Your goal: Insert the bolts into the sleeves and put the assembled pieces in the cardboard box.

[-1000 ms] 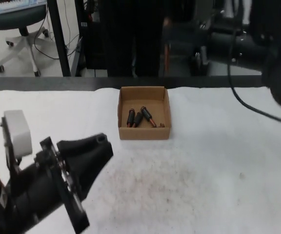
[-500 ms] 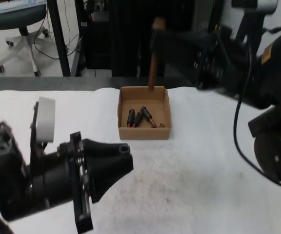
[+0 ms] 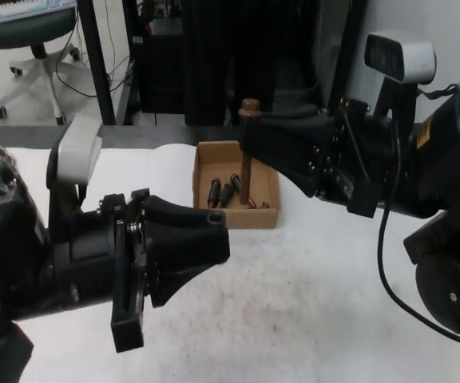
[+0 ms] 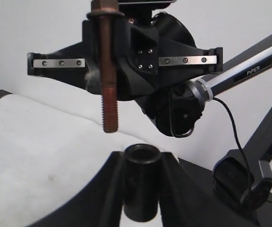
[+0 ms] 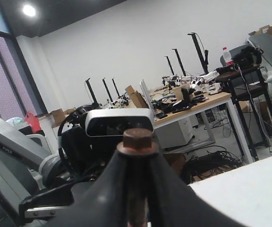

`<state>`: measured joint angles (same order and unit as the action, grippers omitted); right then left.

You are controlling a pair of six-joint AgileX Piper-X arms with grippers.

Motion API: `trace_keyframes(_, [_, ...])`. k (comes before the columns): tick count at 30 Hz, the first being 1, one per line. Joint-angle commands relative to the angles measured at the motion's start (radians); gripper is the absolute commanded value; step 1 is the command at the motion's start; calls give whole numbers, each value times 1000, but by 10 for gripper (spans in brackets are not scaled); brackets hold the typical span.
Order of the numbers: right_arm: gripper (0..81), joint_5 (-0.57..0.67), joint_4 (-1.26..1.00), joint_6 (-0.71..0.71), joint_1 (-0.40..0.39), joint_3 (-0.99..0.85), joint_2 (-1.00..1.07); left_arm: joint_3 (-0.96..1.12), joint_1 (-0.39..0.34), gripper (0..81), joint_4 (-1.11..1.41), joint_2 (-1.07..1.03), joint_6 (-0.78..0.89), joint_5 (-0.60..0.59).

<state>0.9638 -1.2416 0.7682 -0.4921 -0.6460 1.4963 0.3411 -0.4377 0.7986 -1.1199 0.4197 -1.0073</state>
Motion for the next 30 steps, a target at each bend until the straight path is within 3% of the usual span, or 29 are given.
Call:
trace_keyframes(1, [8, -17, -10, -5, -6, -1, -11, 11, 1, 2, -37, 3, 13, -32])
trace_keyframes(10, [8, -19, -10, -5, -57, -3, -11, 11, 1, 2, -88, 3, 8, -34])
trace_keyframes(30, [8, 7, 77, -25, -80, -1, -11, 11, 1, 2, -85, 3, -1, -34])
